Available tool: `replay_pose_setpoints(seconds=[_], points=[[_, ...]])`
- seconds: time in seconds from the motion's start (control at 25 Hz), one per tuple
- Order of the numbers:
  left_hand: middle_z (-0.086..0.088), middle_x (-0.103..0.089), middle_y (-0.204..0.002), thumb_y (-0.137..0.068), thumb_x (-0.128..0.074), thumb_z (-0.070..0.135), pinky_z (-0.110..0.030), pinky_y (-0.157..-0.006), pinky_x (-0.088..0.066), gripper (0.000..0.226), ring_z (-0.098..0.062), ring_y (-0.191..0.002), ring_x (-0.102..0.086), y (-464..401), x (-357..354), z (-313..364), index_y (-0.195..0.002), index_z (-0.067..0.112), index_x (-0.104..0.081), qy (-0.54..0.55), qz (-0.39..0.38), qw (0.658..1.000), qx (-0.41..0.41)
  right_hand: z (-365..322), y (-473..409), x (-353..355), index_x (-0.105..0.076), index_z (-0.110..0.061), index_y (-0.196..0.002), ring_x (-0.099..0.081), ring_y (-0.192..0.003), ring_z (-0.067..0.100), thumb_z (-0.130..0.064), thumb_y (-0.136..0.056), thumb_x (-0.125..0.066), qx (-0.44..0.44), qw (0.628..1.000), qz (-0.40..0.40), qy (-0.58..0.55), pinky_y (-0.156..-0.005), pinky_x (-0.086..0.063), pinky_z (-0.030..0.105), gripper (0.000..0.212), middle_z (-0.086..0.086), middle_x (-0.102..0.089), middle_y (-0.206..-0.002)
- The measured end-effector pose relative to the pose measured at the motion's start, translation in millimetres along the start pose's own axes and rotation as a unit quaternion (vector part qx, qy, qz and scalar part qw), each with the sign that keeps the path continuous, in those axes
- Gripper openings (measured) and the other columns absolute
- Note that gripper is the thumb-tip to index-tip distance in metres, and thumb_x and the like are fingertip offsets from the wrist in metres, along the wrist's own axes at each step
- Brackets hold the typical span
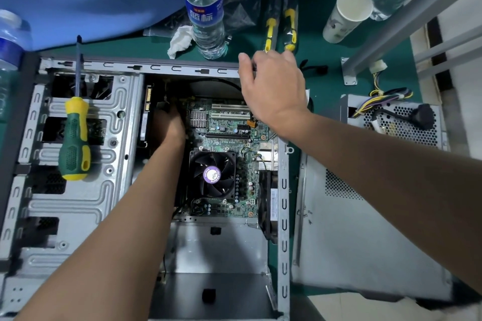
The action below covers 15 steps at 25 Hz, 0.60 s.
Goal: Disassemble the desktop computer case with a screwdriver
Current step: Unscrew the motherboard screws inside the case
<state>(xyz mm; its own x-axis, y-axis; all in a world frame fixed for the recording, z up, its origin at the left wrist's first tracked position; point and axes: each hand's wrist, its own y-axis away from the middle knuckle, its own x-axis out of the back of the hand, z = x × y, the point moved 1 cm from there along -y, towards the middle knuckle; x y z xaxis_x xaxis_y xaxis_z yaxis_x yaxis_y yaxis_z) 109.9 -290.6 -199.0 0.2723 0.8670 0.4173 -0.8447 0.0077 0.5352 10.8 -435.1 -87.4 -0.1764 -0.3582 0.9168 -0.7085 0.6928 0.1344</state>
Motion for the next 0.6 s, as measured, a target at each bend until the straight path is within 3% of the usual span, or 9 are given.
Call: replay_pose_setpoints(seconds=[0.08, 0.24, 0.6], points=[[-0.018, -0.060, -0.132, -0.104, -0.042, 0.041, -0.031, -0.094, -0.047, 0.048, -0.034, -0.120, -0.058, -7.0, -1.9, -5.7, -0.132, 0.004, -0.055, -0.012, -0.023, 0.999, 0.033, -0.9, -0.4, -0.1, -0.047, -0.017, -0.081, -0.047, -0.108, 0.025, -0.045, -0.104, -0.027, -0.001, 1.000, -0.001, 0.000, -0.091, -0.043, 0.046, 0.041, -0.002, -0.048, -0.086], [-0.019, -0.066, -0.119, -0.103, -0.047, 0.031, -0.032, -0.083, -0.033, 0.035, -0.034, -0.110, -0.060, -3.0, 0.6, 1.0, -0.115, 0.001, -0.062, -0.092, 0.119, 0.988, -0.029, -0.9, -0.8, -0.3, -0.046, -0.017, -0.080, -0.047, -0.106, 0.025, -0.045, -0.103, -0.027, 0.000, 1.000, 0.003, -0.001, -0.090, -0.043, 0.045, 0.041, -0.002, -0.048, -0.085], [-0.022, -0.064, -0.121, -0.102, -0.048, 0.026, -0.033, -0.085, -0.032, 0.034, -0.035, -0.113, -0.059, -0.9, -1.0, -3.8, -0.117, -0.002, -0.060, -0.155, 0.165, 0.970, -0.090, 0.0, -1.4, 0.4, -0.045, -0.017, -0.080, -0.047, -0.108, 0.026, -0.044, -0.104, -0.027, 0.005, 1.000, -0.001, -0.002, -0.089, -0.043, 0.045, 0.040, -0.002, -0.047, -0.085]])
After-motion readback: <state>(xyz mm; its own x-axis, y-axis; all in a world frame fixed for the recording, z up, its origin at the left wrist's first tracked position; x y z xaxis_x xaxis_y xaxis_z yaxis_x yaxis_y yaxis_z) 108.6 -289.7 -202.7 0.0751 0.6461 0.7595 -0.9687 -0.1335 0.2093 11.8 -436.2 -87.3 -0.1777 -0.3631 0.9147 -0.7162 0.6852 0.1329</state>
